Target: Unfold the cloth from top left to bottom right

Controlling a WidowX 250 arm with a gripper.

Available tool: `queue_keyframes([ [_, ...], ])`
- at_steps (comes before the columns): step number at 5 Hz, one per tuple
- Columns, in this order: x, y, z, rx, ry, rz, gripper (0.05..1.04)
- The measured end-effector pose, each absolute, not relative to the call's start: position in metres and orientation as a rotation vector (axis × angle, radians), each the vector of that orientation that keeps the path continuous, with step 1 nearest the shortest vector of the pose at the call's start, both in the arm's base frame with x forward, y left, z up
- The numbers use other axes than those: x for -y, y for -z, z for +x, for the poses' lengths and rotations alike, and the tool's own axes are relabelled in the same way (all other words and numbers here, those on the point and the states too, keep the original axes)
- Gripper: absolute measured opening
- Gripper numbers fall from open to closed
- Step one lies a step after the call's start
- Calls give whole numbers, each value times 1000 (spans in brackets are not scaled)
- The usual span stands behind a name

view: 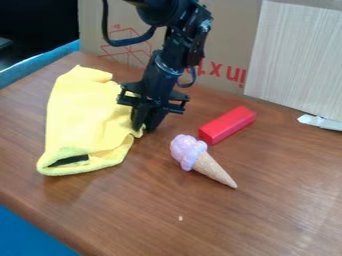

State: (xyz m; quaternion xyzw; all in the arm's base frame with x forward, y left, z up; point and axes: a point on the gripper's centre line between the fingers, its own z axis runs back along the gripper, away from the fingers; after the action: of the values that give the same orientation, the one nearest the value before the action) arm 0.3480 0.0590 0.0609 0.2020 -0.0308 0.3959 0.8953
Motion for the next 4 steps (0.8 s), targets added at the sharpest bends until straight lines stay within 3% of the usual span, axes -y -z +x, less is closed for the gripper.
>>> queue_keyframes([
  [1, -63, -64, 345, 52, -821, 401, 106],
  [2, -72, -94, 342, 86, -835, 305, 56],
  [4, -102, -135, 322, 142, -867, 122, 53],
])
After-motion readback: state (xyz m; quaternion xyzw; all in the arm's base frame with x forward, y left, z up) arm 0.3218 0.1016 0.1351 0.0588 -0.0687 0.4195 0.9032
